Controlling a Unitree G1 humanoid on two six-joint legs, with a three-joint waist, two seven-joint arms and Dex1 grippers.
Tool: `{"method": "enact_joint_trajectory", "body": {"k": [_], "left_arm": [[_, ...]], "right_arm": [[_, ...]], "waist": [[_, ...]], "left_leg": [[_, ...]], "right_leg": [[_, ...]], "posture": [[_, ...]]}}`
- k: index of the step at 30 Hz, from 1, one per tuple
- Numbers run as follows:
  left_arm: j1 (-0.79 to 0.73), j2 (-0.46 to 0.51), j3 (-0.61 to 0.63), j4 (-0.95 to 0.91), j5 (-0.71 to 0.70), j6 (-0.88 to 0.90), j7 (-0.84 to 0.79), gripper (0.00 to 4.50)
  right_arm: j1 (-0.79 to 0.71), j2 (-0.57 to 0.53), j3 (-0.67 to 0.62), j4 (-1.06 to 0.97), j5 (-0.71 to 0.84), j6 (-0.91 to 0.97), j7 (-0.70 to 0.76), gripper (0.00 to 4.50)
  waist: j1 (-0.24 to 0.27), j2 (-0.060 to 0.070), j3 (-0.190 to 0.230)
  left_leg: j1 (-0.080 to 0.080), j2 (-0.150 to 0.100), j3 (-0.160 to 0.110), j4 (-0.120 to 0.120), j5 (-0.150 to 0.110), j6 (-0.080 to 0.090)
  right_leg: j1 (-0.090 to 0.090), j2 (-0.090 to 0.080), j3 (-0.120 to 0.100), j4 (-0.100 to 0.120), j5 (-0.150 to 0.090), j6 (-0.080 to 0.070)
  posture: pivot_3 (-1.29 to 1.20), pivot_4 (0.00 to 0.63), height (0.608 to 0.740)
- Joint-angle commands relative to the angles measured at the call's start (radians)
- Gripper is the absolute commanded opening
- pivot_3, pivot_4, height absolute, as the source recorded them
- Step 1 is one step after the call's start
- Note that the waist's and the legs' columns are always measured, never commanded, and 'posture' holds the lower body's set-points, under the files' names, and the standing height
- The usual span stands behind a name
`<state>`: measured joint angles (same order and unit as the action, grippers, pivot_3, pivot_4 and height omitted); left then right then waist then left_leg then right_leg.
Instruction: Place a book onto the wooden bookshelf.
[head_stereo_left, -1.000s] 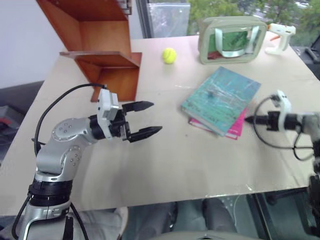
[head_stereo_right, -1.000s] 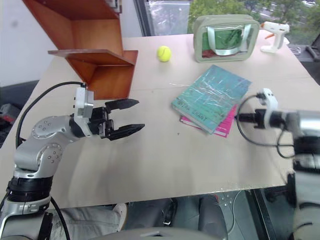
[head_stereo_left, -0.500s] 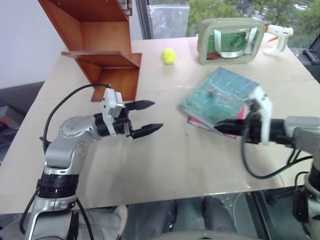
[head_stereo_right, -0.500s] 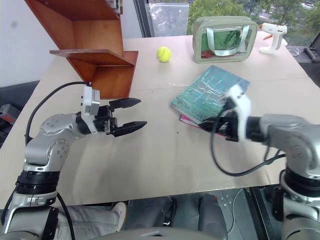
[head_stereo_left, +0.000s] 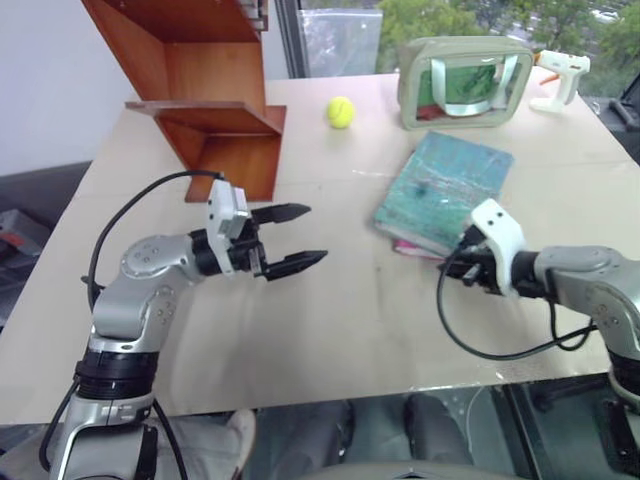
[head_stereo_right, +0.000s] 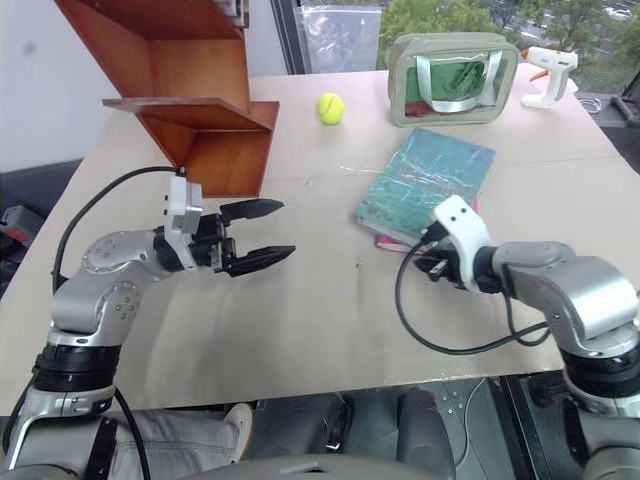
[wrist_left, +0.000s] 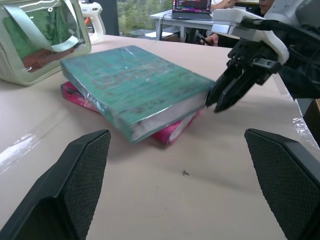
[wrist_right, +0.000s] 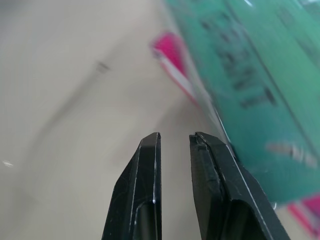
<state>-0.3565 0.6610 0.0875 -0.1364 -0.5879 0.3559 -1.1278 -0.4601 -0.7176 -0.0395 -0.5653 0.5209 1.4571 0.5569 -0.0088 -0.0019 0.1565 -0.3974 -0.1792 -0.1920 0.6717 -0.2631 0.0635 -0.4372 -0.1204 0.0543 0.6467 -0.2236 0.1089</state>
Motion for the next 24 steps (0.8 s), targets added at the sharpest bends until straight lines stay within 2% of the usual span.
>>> {"method": "enact_joint_trajectory", "body": {"k": [1,5,7,9,12,18,21,24], "left_arm": [[-0.015,-0.007,0.011,-0.013,0.000,-0.027,0.000,4.50],[-0.025,-0.018,0.002,0.000,0.004,-0.030,-0.003,4.50],[-0.027,-0.022,-0.001,0.002,0.006,-0.031,-0.004,4.50],[-0.030,-0.026,-0.004,0.002,0.006,-0.030,-0.002,4.50],[-0.026,-0.029,-0.004,-0.006,0.004,-0.027,0.004,4.50],[0.016,-0.025,0.016,-0.057,-0.007,-0.012,0.033,4.50],[0.041,-0.018,0.030,-0.086,-0.016,-0.003,0.050,4.50],[0.064,-0.011,0.047,-0.114,-0.024,0.010,0.069,4.50]], "right_arm": [[0.027,-0.057,-0.134,-0.063,0.078,0.006,0.071,0.95],[-0.077,-0.009,-0.373,-0.015,0.232,0.066,0.133,0.95],[-0.149,-0.019,-0.393,0.082,0.200,0.037,0.093,0.95],[-0.204,-0.052,-0.343,0.207,0.113,-0.036,0.032,0.95],[-0.306,-0.080,-0.183,0.555,-0.086,-0.256,-0.054,0.95],[-0.564,0.016,0.004,1.314,-0.335,-0.871,0.018,0.95],[-0.658,0.062,0.037,1.596,-0.411,-1.079,0.027,0.95],[-0.712,0.106,0.018,1.752,-0.432,-1.208,0.033,0.95]], "waist": [[0.001,0.000,0.000],[-0.005,0.000,0.000],[-0.005,0.000,0.000],[-0.003,0.000,0.000],[-0.002,0.000,0.000],[-0.024,0.000,0.000],[-0.035,0.000,0.000],[-0.038,0.000,0.000]], "left_leg": [[0.000,0.000,0.000,0.000,0.000,0.000],[0.000,0.001,0.001,0.000,0.000,0.000],[0.001,0.001,0.001,0.000,0.000,0.000],[0.001,0.001,0.001,0.000,0.000,0.000],[0.001,0.001,0.002,0.000,0.000,0.000],[0.001,0.002,0.006,-0.002,0.000,0.000],[0.001,0.004,0.006,-0.003,0.000,0.000],[0.001,0.004,0.006,-0.004,0.000,0.000]], "right_leg": [[0.000,0.000,0.000,0.000,0.000,0.000],[0.000,0.000,0.001,0.000,0.000,0.000],[0.000,0.000,0.001,0.000,0.000,0.000],[0.000,0.000,0.001,0.000,0.001,0.000],[0.001,0.000,0.001,0.000,0.001,-0.001],[-0.002,-0.002,0.006,0.000,0.001,-0.001],[-0.003,-0.001,0.006,-0.001,0.001,-0.001],[-0.003,0.003,0.006,-0.003,0.001,-0.001]], "posture": [[0.00,0.150,0.740],[0.00,0.150,0.740],[0.00,0.150,0.740],[0.00,0.150,0.740],[0.00,0.150,0.740],[0.00,0.150,0.740],[0.00,0.150,0.740],[0.00,0.150,0.740]]}}
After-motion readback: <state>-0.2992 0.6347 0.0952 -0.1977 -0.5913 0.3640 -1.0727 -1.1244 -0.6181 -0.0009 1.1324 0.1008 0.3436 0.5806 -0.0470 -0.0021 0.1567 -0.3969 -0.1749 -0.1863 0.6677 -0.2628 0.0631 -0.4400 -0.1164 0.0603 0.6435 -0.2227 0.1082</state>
